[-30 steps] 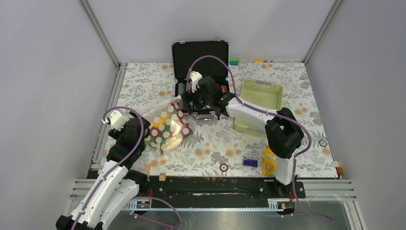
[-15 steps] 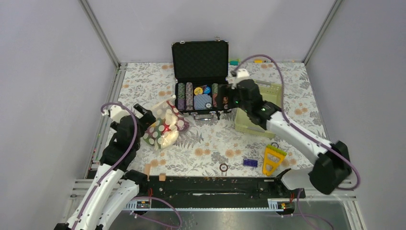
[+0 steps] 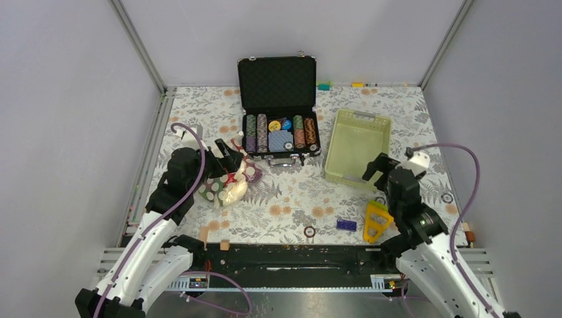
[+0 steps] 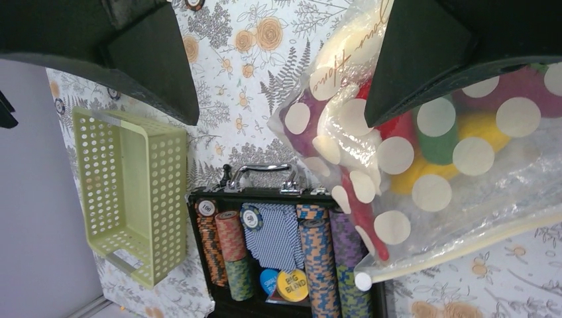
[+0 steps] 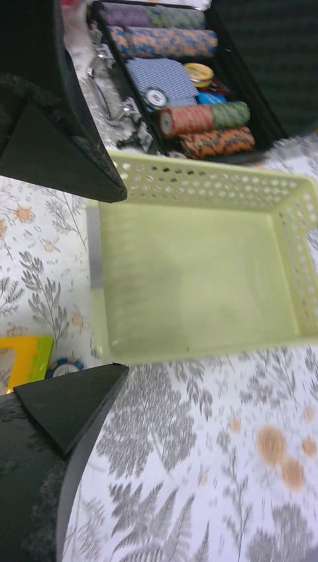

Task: Place the food in the zip-top bag and seal the zipper
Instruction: Reset both arms

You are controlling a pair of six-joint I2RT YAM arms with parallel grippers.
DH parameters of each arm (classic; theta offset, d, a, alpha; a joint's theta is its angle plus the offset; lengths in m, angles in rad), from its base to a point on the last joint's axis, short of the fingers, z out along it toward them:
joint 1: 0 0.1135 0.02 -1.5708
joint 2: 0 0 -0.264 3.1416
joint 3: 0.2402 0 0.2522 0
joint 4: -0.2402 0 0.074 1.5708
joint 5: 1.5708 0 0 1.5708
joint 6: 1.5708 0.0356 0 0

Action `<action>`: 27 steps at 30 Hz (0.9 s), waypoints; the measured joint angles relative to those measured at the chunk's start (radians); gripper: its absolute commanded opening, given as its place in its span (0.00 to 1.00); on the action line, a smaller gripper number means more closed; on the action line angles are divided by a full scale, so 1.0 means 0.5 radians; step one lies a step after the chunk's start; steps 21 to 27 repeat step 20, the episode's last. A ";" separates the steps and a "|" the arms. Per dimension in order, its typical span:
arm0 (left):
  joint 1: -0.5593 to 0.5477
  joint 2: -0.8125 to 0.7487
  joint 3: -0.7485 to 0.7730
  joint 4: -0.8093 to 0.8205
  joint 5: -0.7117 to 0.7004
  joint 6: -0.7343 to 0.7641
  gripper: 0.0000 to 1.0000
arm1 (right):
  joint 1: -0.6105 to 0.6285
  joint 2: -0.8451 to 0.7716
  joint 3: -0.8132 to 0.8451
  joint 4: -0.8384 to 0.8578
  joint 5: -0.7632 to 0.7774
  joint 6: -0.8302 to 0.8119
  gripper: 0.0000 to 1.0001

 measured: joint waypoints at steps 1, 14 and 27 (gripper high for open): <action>0.000 0.001 0.009 0.005 0.008 0.008 0.99 | -0.003 -0.107 -0.044 -0.046 0.076 0.018 1.00; 0.000 0.042 0.024 0.029 0.002 0.054 0.99 | -0.003 -0.573 -0.237 -0.116 0.420 0.052 1.00; 0.000 0.085 0.033 0.027 -0.009 0.054 0.99 | -0.003 -0.539 -0.240 -0.116 0.427 0.037 1.00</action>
